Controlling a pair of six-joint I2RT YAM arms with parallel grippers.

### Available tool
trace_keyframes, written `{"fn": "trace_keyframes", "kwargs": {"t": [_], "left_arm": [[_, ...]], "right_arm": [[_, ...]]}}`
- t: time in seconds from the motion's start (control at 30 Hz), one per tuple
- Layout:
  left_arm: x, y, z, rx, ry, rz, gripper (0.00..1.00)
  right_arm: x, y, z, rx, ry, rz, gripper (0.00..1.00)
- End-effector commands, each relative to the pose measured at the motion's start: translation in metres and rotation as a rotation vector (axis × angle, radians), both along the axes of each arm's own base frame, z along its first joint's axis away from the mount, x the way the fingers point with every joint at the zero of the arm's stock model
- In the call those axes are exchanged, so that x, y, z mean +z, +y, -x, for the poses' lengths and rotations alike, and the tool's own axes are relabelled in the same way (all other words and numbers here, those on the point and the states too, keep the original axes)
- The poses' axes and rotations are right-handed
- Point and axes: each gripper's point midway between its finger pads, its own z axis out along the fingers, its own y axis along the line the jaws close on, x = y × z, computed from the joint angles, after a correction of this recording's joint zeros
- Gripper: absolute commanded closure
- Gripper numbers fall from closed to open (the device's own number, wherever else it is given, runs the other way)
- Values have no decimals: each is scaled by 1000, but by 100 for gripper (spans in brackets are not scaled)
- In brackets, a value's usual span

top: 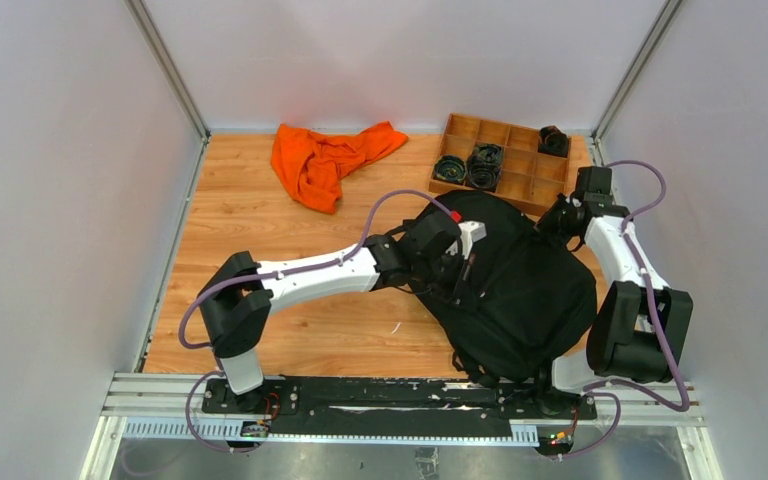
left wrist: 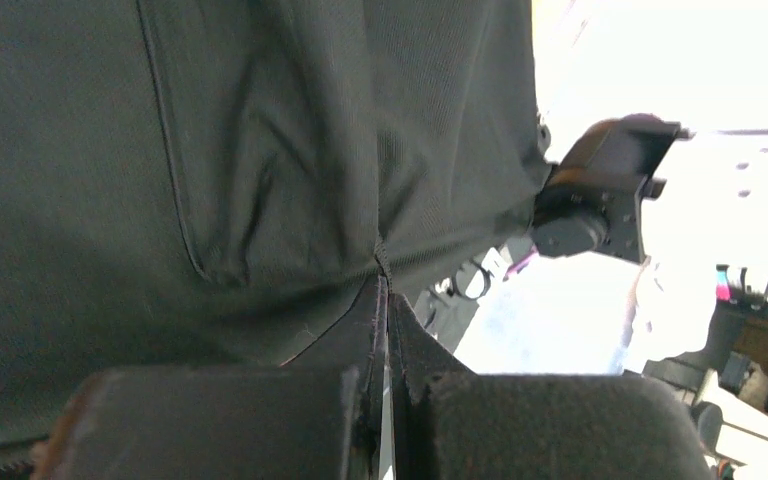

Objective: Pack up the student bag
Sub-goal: Zip the student bag at the center of the board, then reset both arms

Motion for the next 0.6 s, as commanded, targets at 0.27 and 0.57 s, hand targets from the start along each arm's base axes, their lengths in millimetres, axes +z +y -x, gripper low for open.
{"fn": "trace_keyframes", "kwargs": {"t": [0.27,0.57], "left_arm": [[-12,29,55,-110,54,-50,100],[36,32,34,-33,-74,-21,55]], "right_arm": [[27,-23,-47,-73,-168,79,100],[82,-19,-41,10,-240,122,57]]}}
